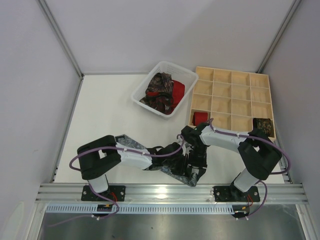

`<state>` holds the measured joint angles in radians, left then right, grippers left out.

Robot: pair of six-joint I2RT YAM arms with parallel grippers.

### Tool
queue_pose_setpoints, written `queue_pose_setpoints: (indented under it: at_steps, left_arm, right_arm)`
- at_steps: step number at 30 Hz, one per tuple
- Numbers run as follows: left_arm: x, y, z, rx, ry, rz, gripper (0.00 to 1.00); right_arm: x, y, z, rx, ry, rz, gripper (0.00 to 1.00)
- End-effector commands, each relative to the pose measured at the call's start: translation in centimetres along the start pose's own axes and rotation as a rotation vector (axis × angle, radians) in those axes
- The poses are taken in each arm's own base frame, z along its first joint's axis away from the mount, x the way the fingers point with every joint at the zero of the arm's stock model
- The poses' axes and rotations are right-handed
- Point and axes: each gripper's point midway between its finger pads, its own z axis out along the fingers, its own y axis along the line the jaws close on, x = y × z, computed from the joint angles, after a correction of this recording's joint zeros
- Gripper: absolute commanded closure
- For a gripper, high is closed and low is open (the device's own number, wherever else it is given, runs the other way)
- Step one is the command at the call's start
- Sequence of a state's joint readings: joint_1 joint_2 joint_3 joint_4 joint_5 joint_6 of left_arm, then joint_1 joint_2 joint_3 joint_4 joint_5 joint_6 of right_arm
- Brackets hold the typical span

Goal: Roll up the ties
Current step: Roll the tie

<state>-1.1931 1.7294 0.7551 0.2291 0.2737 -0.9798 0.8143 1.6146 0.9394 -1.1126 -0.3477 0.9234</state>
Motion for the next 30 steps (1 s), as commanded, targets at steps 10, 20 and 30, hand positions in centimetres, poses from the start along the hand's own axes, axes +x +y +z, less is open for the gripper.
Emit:
queue_pose_setpoints:
  at_steps: [10,20,30]
  left_arm:
    - [-0.4,-0.9,-1.0,0.014,-0.048,0.026,0.88]
    - [-0.8,0.2,-1.7,-0.072,-0.080,0.054,0.88]
    - [-1.9,1.5,-3.0,-0.170,-0.159,0.076,0.88]
  right_arm:
    - [1.4,1.6,-2.2,-0.139,-0.002,-0.005,0.57]
    - [1.2,1.2,-1.2,-0.101,0.020,-0.004,0.85]
    - [1.9,0.7,-0.4,-0.020,0.075,0.000,1.00]
